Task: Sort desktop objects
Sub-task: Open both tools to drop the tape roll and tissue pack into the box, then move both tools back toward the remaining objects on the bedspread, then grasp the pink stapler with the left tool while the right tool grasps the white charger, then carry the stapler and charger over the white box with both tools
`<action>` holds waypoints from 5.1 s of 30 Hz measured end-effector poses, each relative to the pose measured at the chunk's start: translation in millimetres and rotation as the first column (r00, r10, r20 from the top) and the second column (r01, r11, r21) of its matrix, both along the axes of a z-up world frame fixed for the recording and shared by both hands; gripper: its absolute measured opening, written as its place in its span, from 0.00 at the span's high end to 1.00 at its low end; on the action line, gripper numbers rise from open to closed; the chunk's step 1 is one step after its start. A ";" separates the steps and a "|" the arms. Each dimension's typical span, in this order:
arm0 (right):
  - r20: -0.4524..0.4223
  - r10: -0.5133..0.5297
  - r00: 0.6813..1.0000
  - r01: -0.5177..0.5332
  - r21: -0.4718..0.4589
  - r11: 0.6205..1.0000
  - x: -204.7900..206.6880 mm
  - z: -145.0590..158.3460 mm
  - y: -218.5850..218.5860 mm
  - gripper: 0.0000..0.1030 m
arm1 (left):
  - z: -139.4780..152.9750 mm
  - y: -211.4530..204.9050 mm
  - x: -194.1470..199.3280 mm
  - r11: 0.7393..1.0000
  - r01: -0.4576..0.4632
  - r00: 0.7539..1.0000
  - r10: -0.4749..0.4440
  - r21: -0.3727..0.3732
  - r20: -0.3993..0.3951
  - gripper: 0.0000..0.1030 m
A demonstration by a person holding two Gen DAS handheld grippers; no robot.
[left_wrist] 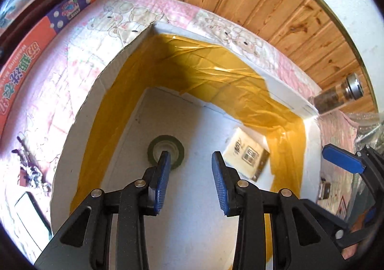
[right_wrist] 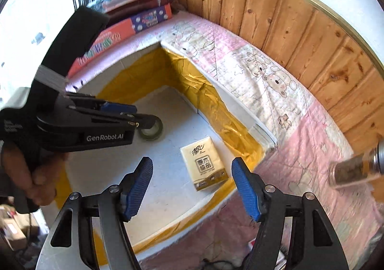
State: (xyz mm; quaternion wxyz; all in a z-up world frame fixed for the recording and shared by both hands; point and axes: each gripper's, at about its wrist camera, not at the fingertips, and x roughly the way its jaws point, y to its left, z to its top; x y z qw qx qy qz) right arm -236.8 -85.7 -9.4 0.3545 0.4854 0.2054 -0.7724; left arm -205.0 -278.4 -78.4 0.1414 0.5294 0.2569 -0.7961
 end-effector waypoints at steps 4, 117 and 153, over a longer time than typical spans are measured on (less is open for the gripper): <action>0.036 -0.053 0.998 0.055 -0.081 0.995 6.6 16.6 17.6 0.33 | 15.2 19.9 10.1 1.000 0.017 1.000 -0.017 -0.009 -0.020 0.64; 0.276 -0.579 0.767 0.641 -0.286 0.713 120.5 -49.2 320.8 0.54 | 30.6 304.6 8.4 0.906 0.422 0.906 -0.422 0.023 0.005 0.75; 0.060 -0.067 0.996 0.080 -0.249 0.965 99.6 81.5 108.7 0.54 | 80.7 111.7 106.2 0.991 -0.100 0.988 0.109 0.087 -0.107 0.75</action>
